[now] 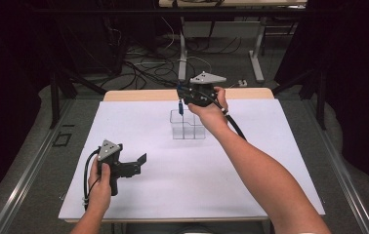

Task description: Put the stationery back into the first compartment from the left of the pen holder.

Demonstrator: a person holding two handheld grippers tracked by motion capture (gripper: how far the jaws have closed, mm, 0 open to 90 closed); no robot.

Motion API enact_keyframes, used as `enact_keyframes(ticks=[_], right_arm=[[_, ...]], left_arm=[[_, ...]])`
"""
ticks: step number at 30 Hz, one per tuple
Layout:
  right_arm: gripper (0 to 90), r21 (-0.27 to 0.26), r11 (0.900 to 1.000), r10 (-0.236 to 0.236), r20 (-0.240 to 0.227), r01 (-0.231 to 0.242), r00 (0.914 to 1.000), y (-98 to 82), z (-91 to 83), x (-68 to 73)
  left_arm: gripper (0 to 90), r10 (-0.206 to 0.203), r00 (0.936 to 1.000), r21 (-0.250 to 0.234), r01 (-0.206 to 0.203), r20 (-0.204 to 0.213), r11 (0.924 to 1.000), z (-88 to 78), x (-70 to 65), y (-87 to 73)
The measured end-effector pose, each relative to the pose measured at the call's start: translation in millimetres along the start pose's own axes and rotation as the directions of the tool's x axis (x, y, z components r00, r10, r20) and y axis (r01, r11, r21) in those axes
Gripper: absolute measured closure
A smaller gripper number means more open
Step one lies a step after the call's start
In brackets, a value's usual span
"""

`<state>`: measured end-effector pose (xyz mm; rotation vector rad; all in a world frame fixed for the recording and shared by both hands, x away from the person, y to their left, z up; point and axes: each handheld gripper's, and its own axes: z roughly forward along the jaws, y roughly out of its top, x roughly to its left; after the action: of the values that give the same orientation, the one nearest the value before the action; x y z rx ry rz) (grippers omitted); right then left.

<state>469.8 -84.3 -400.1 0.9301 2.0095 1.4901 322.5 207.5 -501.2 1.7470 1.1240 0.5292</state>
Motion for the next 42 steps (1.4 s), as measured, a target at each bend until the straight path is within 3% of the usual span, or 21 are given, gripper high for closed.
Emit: enact_keyframes(ticks=[18,34,42], right_arm=[[79.5,0.034,0.999,0.023,0.044,-0.025,0.9987,-24.0,20.6,-1.1],[79.5,0.077,0.997,0.012,0.022,-0.013,0.9997,-40.8,31.1,3.2],[79.3,0.104,0.994,0.027,0.014,-0.029,0.9995,-48.6,33.4,3.4]], left_arm=[[0.3,0.004,0.9999,0.002,-0.004,0.012,1.0,0.4,0.3,-2.4],[0.3,0.003,0.9999,0.004,-0.003,0.014,1.0,0.7,0.5,-2.3],[0.3,-0.003,0.9998,0.005,0.003,0.019,1.0,1.0,0.2,-2.3]])
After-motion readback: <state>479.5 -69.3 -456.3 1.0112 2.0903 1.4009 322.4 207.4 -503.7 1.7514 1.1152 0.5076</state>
